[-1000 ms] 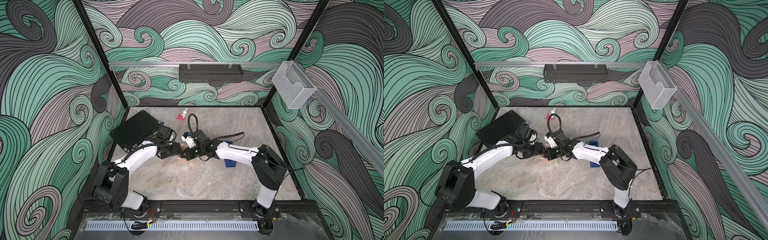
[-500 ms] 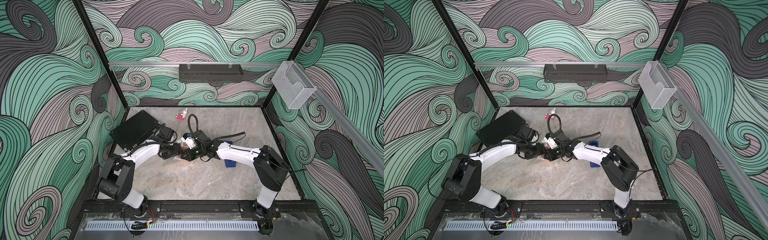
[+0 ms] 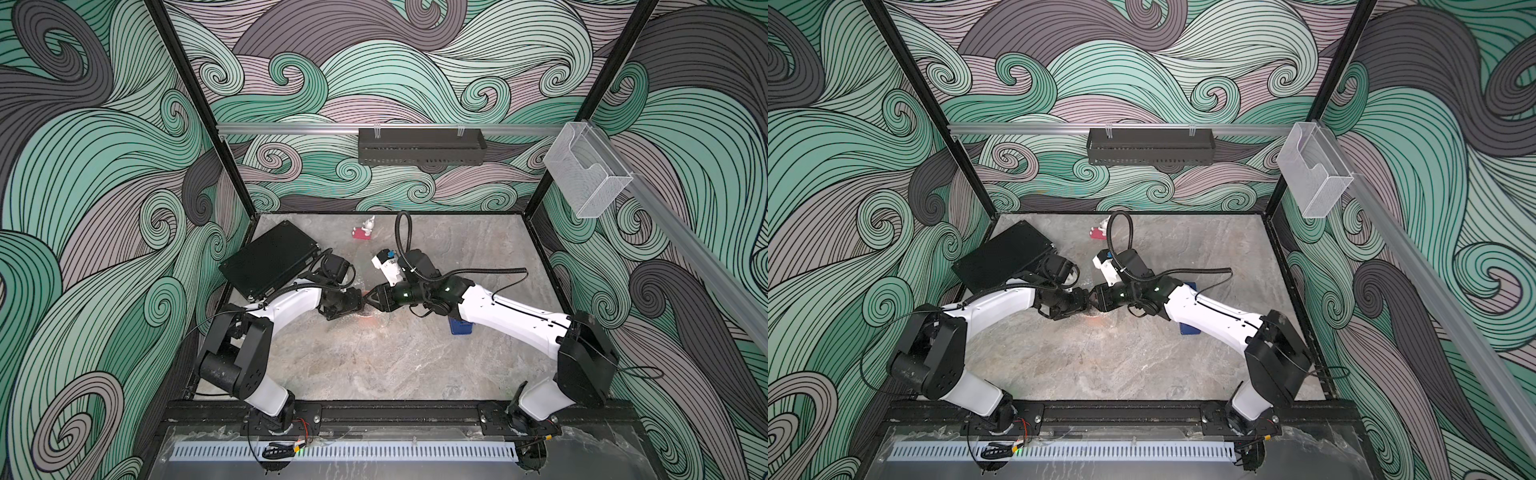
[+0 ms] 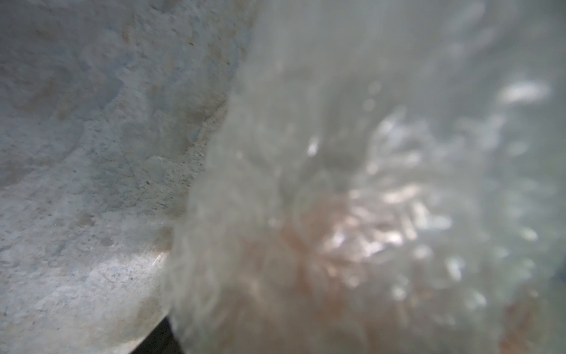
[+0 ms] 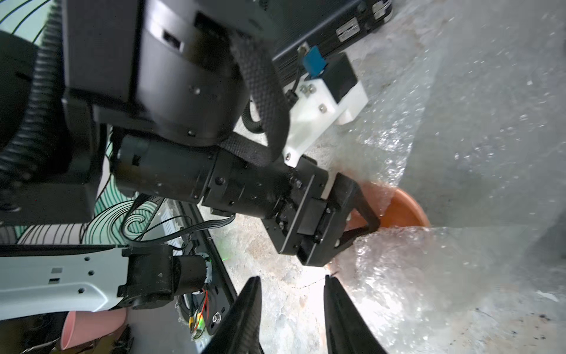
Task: Wrap mugs in bubble wrap
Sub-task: Wrap the mug in bubble wrap.
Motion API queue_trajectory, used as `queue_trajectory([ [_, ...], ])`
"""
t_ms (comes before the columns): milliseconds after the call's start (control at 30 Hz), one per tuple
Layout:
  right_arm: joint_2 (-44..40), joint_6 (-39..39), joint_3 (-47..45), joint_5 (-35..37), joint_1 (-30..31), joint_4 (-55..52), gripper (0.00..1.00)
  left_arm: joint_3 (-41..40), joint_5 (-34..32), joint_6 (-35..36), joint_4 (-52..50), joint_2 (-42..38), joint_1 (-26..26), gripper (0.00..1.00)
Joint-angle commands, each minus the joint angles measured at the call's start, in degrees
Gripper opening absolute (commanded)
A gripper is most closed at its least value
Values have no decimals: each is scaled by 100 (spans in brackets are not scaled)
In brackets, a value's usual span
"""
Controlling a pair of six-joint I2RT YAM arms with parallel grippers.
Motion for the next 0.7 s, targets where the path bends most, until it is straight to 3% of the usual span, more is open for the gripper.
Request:
queue_trajectory([
  [0, -6, 182, -228, 487, -240, -482, 35, 54, -73, 61, -151, 36, -33, 75],
  [167, 67, 302, -550, 434, -344, -477, 34, 61, -82, 73, -155, 46, -28, 75],
  [467, 801, 316, -24, -42, -182, -482, 16, 100, -65, 89, -192, -76, -33, 75],
  [667, 1009, 269, 235, -59, -107, -574, 15, 99, -30, 104, -199, -149, -29, 75],
])
